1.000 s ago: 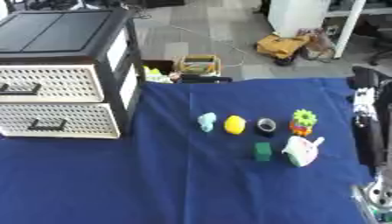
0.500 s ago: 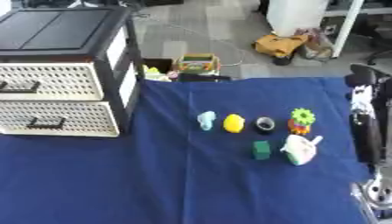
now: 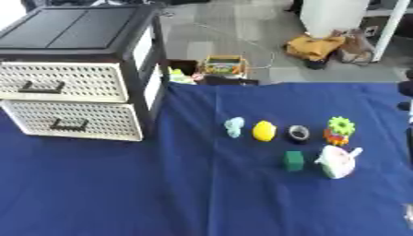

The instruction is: Pick up objects from table and place into drawer.

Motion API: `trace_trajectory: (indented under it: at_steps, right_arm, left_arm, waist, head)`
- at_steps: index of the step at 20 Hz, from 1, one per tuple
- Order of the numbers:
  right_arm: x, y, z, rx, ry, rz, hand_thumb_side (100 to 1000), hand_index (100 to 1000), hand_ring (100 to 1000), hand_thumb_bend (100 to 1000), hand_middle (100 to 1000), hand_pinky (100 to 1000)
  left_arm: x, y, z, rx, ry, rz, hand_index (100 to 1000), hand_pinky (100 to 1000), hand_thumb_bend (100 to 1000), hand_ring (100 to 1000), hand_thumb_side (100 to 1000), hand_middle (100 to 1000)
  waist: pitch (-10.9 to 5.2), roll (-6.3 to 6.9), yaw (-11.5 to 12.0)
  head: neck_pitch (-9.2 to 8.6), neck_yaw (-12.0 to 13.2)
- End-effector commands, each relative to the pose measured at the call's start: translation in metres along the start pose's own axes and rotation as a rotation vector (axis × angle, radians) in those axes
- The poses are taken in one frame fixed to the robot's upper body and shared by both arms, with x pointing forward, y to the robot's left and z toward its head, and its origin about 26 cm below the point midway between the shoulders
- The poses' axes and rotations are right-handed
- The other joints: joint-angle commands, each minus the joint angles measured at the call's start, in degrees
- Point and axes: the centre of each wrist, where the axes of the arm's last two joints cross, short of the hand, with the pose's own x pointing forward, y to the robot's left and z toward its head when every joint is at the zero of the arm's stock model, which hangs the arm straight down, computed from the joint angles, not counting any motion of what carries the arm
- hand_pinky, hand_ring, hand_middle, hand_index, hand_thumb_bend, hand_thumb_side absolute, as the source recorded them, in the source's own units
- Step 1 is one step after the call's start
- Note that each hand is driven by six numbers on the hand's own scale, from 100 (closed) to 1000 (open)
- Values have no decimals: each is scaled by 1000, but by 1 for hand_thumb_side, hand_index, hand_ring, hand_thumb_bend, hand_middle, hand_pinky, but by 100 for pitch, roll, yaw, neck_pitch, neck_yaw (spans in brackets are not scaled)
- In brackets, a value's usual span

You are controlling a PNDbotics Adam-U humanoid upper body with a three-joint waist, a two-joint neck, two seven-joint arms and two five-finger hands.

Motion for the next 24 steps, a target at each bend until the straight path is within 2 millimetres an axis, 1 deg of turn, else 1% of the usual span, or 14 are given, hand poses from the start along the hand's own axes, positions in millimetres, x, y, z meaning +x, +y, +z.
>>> trace_trajectory:
  at_steps: [1,7,13,14,15,16,17,18,19,20,21,22,23,24]
  right_arm:
    - [6,-5,-7,6,-37,6,967,767,713,100,620,622]
    - [5,-5,-6,12,-33,9,967,767,714,100,619,622]
    - [5,-5,-5,13,-29,11,967,766,715,100,619,623]
    - [5,-5,-4,13,-28,10,967,766,715,100,619,623]
    - [4,-5,-4,13,-26,10,967,766,715,100,619,623]
    - [4,-5,-4,13,-25,9,967,766,715,100,619,623]
    - [4,-4,-4,12,-24,9,966,766,716,100,618,623]
    - [4,-4,-4,12,-24,8,966,766,716,100,618,623]
    - [4,-4,-4,11,-23,7,966,766,716,100,618,623]
    - [4,-4,-3,11,-22,7,966,766,716,100,618,623]
    - [4,-4,-3,11,-20,6,966,766,716,100,617,623]
    - [4,-4,-3,11,-19,6,966,766,716,100,616,623]
    - [4,-4,-3,11,-18,5,966,766,716,100,615,623]
    - [4,-4,-3,11,-17,5,965,765,716,100,614,623]
  left_arm:
    - [-5,10,-6,-31,-4,-35,864,518,100,565,988,587]
    - [-9,3,-31,-105,-31,-3,880,532,100,566,991,591]
    - [-13,-7,-54,-190,-60,-5,905,525,100,540,1000,575]
    - [-15,-8,-57,-204,-63,-14,920,494,100,490,1000,528]
    - [-16,-9,-59,-216,-70,-22,931,471,100,458,1000,509]
    - [-16,-9,-61,-228,-79,-29,945,424,100,392,985,470]
    - [-15,-10,-63,-241,-91,-37,953,390,100,345,935,446]
    - [-15,-10,-64,-255,-103,-45,962,343,100,273,816,407]
    - [-15,-11,-64,-271,-116,-52,970,317,100,243,789,385]
    - [-15,-11,-64,-286,-127,-62,993,210,100,160,748,319]
    - [-16,-10,-64,-299,-137,-72,990,153,100,114,735,278]
    - [-17,-9,-64,-310,-145,-83,983,100,121,100,716,208]
    - [-18,-7,-64,-319,-152,-91,977,100,151,100,695,177]
    - [-20,-5,-64,-327,-160,-99,970,100,197,100,665,124]
  waist:
    - [-99,13,7]
    - [-110,28,26]
    - [-93,33,16]
    - [-87,35,15]
    - [-80,37,14]
    - [-74,40,13]
    - [-67,42,11]
    - [-60,45,9]
    - [-53,48,7]
    - [-47,52,7]
    - [-42,55,9]
    - [-38,57,11]
    - [-35,59,14]
    - [-33,59,16]
  head:
    - [-55,12]
    - [-93,-69]
    - [-137,-143]
    - [-146,-151]
    - [-153,-159]
    - [-158,-164]
    - [-163,-166]
    - [-168,-169]
    - [-172,-175]
    - [-172,-179]
    - [-171,-183]
    - [-171,-185]
    - [-175,-186]
    - [-179,-189]
